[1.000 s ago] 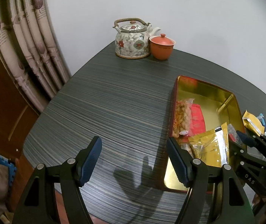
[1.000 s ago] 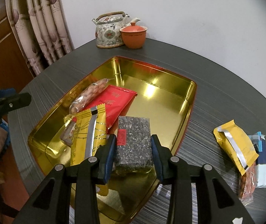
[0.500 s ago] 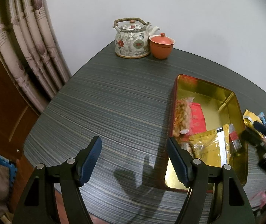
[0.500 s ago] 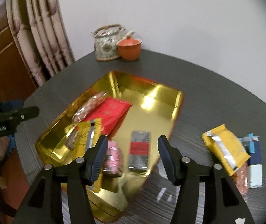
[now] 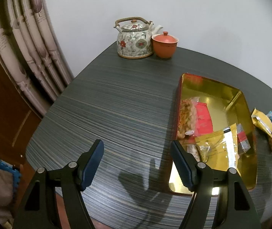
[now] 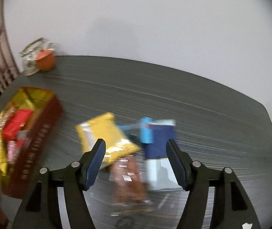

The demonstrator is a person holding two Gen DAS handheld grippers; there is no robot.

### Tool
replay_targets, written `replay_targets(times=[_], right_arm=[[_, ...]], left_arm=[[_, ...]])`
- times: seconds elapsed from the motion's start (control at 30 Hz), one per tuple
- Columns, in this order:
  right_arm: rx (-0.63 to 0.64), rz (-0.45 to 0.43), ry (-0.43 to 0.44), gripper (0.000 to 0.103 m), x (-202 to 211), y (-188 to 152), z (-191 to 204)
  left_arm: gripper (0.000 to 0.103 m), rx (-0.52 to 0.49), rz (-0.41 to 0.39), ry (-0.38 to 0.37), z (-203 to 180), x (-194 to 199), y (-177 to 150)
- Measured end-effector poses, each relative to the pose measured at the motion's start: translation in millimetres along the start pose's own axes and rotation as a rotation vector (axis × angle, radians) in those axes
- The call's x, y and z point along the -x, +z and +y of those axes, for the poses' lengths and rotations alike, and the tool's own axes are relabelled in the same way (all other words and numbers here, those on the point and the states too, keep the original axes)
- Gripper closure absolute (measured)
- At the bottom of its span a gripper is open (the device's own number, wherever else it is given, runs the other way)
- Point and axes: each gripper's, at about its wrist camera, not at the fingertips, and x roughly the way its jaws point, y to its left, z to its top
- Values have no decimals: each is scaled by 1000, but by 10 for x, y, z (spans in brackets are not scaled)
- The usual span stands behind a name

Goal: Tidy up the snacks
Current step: 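Move the right gripper back and grasp the navy-and-white packet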

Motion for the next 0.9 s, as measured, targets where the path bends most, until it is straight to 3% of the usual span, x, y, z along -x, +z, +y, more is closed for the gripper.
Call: replay_targets(times=[0.17,0.43,0.5,0.53,0.6,0.9], right_arm=[[-12,47,-38,35,-263,-30,-251],[-20,91,-16,34,-554,-127,-358],[-32,88,-1,39,-560,-152,-390],[-43,81,15,50,-546,-166,-376],[-41,75,29,55,-522,-179,-354],[-5,58,62,56,-320,-456,-308]], left_arm=[[31,-10,-8,18,-4,-18,-21],[30,-20,-25,22,-30,-32,-16],[30,-25,-29,23,-47,-24,-18],[30,-27,-30,28,-54,-22,-16],[30,-26,-28,31,-81,-26,-21],[30,-71,-28,-6,-441,124,-101]])
